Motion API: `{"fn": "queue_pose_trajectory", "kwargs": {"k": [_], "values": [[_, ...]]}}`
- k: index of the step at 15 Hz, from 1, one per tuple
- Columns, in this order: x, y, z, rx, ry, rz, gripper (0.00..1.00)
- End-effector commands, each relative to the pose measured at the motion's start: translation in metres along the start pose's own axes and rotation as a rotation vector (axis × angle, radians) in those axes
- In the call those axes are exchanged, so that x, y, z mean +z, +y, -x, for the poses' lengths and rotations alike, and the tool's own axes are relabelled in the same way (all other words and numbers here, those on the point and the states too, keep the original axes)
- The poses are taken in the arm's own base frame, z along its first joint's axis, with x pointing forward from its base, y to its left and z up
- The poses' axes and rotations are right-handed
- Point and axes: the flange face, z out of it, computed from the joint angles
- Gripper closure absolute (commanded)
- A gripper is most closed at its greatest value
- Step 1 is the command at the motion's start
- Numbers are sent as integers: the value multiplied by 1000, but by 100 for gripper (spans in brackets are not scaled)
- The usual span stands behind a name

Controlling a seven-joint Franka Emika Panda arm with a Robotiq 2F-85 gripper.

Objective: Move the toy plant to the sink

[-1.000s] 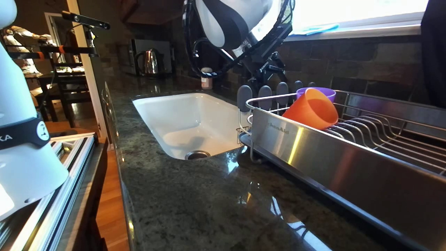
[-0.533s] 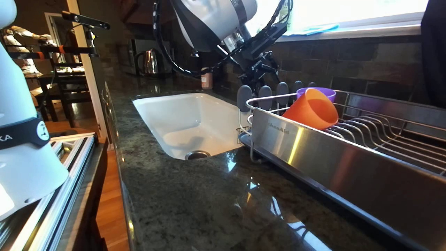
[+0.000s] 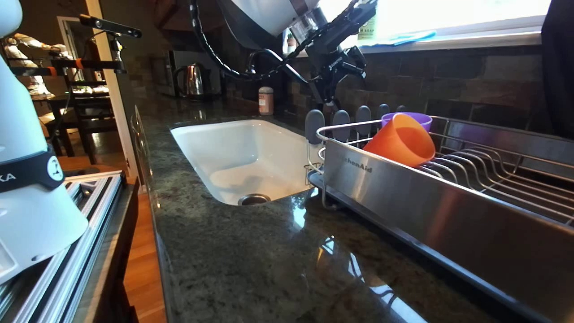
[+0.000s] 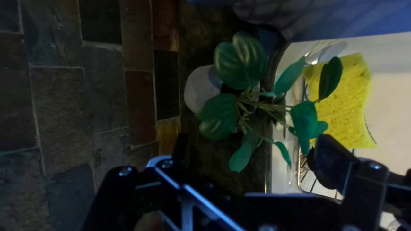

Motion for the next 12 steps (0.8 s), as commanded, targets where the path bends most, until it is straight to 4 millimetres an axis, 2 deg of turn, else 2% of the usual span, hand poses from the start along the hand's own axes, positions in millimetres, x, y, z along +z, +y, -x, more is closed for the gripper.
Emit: {"fn": "queue_pose_trajectory", "kwargs": {"k": [1, 3, 9, 12], "values": [[20, -13, -1, -63, 13, -106, 0], [28, -11, -1, -102, 23, -139, 0], [28, 22, 19, -225, -100, -179, 0], [31, 32, 20, -223, -115, -173, 0]]}}
